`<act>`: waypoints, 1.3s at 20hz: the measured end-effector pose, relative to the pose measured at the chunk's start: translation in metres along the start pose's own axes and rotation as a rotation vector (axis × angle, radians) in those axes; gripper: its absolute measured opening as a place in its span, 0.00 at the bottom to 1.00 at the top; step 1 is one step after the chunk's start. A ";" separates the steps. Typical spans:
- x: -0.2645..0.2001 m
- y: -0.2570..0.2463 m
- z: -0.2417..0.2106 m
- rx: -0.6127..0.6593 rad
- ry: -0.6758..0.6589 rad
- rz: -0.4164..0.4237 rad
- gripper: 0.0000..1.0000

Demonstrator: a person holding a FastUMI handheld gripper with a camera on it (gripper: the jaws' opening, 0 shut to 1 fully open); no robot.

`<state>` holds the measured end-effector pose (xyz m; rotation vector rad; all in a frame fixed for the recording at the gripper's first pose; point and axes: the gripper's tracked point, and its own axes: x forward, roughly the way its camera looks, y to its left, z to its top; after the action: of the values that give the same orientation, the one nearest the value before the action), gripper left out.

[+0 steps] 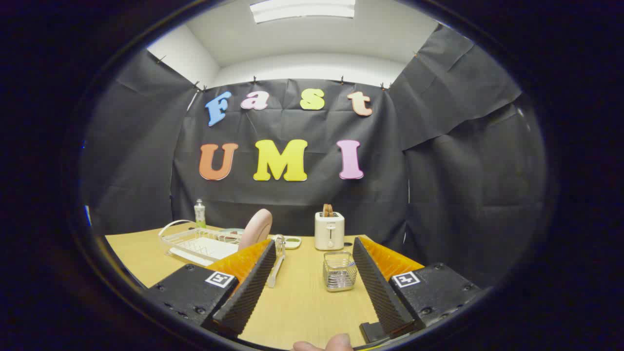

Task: Take the plate from the dish rack, then take the spoon from the basket and place it into the plate.

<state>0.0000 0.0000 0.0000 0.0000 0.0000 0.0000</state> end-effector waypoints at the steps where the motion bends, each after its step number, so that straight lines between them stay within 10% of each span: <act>1: 0.000 0.000 0.000 -0.005 0.001 0.000 1.00; 26: 0.030 -0.013 0.017 0.034 0.047 -0.009 1.00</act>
<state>0.0302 -0.0129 0.0170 0.0340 0.0469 -0.0093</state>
